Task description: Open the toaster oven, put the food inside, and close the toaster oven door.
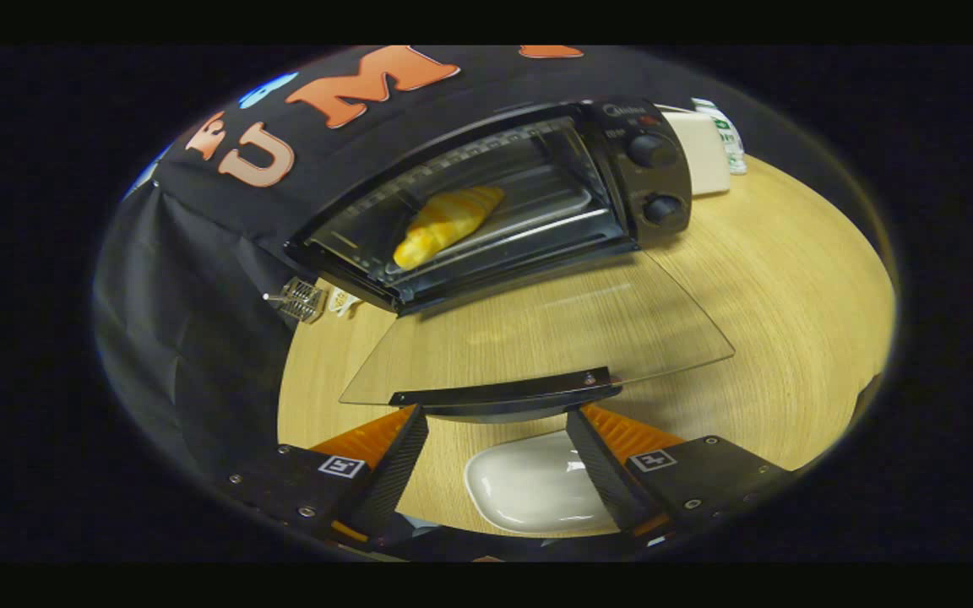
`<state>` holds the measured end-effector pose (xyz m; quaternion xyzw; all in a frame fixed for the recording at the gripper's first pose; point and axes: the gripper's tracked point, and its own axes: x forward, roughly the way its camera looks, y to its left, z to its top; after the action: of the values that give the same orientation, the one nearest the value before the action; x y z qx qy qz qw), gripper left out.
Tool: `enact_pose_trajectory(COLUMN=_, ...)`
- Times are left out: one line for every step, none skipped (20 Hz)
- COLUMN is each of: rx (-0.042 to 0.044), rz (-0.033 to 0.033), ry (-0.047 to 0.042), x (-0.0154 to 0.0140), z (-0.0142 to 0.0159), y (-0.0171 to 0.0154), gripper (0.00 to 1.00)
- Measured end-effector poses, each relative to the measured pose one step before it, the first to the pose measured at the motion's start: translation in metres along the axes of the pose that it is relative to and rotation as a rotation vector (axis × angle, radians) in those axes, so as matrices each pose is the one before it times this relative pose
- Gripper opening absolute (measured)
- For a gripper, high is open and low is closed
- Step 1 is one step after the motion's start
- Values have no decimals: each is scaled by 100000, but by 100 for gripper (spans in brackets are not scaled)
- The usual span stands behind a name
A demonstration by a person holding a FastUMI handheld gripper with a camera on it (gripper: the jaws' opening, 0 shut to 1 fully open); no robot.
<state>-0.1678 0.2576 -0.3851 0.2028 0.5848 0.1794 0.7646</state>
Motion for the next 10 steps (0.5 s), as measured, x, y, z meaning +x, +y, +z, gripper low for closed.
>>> enact_pose_trajectory(rx=-1966, rz=2979, ry=-3404, x=-270, z=1218, y=1151, gripper=98)
enact_pose_trajectory(rx=-1812, rz=2845, ry=-2917, x=47, z=1071, y=1335, gripper=98)
enact_pose_trajectory(rx=-1656, rz=604, ry=-1491, x=-272, z=309, y=828, gripper=97)
enact_pose_trajectory(rx=-1481, rz=-1150, ry=-73, x=355, z=503, y=88, gripper=97)
enact_pose_trajectory(rx=-1790, rz=-1213, ry=-249, x=584, z=586, y=-20, gripper=97)
enact_pose_trajectory(rx=-1514, rz=-1784, ry=87, x=1075, z=1228, y=-341, gripper=97)
enact_pose_trajectory(rx=-685, rz=-1451, ry=38, x=549, z=668, y=-142, gripper=97)
enact_pose_trajectory(rx=27, rz=-1515, ry=-387, x=387, z=738, y=-112, gripper=98)
enact_pose_trajectory(rx=585, rz=-1276, ry=-1148, x=351, z=980, y=-116, gripper=98)
enact_pose_trajectory(rx=780, rz=-1458, ry=-1243, x=381, z=1077, y=-226, gripper=98)
